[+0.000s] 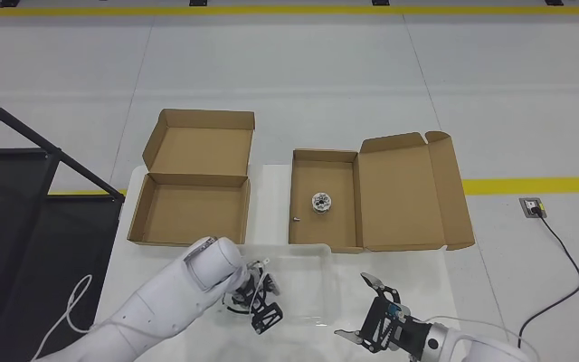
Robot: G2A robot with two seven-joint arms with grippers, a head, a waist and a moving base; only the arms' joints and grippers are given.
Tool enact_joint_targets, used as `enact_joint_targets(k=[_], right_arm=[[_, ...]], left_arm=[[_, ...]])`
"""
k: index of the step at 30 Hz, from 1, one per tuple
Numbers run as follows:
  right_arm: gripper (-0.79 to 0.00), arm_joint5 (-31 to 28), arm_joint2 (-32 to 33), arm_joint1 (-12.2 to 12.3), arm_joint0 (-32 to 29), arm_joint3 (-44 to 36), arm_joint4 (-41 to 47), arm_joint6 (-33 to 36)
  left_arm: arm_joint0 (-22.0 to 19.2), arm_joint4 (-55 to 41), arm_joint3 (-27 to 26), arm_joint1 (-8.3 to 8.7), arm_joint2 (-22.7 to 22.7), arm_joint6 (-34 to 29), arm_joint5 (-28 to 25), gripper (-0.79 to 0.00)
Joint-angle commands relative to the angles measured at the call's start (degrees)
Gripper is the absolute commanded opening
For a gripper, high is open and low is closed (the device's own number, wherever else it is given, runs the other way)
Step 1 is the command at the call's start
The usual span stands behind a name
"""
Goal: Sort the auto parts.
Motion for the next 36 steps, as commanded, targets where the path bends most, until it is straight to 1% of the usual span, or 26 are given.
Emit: enact_joint_targets(k=[1,2,3,4,5,6,8,10,11,13,15,19,20,24,28,32,36], right_arm=[[0.0,0.0,0.0,0.0,0.0,0.0,0.0,0.0],[0.0,0.0,0.0,0.0,0.0,0.0,0.0,0.0],[0.0,0.0,0.0,0.0,0.0,0.0,0.0,0.0],[0.0,0.0,0.0,0.0,0.0,0.0,0.0,0.0],[0.0,0.0,0.0,0.0,0.0,0.0,0.0,0.0],[0.0,0.0,0.0,0.0,0.0,0.0,0.0,0.0],[0.0,0.0,0.0,0.0,0.0,0.0,0.0,0.0],[0.0,0.0,0.0,0.0,0.0,0.0,0.0,0.0],[0.0,0.0,0.0,0.0,0.0,0.0,0.0,0.0],[0.0,0.0,0.0,0.0,0.0,0.0,0.0,0.0],[0.0,0.0,0.0,0.0,0.0,0.0,0.0,0.0],[0.0,0.0,0.0,0.0,0.0,0.0,0.0,0.0],[0.0,0.0,0.0,0.0,0.0,0.0,0.0,0.0],[0.0,0.0,0.0,0.0,0.0,0.0,0.0,0.0],[0.0,0.0,0.0,0.0,0.0,0.0,0.0,0.0],[0.0,0.0,0.0,0.0,0.0,0.0,0.0,0.0],[0.0,0.0,0.0,0.0,0.0,0.0,0.0,0.0]], left_arm=[[-0.4,-0.2,0.6,-0.21,0.6,0.5,0.0,-0.12],[-0.5,-0.2,0.9,-0.31,1.0,0.7,0.1,-0.139],[-0.7,-0.2,1.1,-0.4,1.3,0.8,0.1,-0.225],[-0.8,-0.2,1.3,-0.5,1.6,0.9,0.1,-0.385],[-1.0,-0.3,1.5,-0.59,1.8,1.0,0.1,-0.428],[-1.1,-0.5,1.6,-0.67,2.0,1.0,0.1,-0.459],[-1.4,-0.7,1.9,-0.83,2.3,0.8,0.1,-0.493],[-1.6,-0.8,2.1,-0.94,2.6,0.6,0.0,-0.582],[-1.7,-0.9,2.2,-0.99,2.8,0.6,-0.1,-0.594],[-2.0,-1.0,2.2,-1.03,3.1,0.5,-0.2,-0.643],[-2.3,-1.0,2.2,-1.0,3.3,0.5,-0.3,-0.662],[-2.8,-1.4,1.7,-0.74,3.3,0.5,-0.4,-0.773],[-2.8,-1.8,1.4,-0.62,3.1,0.5,-0.2,-0.785],[-2.8,-3.3,-0.7,0.37,1.5,0.2,0.3,-0.785],[-2.1,-4.8,-5.4,2.4,-1.6,-0.2,0.5,-0.785],[0.1,-3.9,-14.3,5.37,-5.4,-3.2,-2.2,-0.785],[4.4,-2.3,-25.0,8.98,-10.6,-7.9,-5.7,-0.785]])
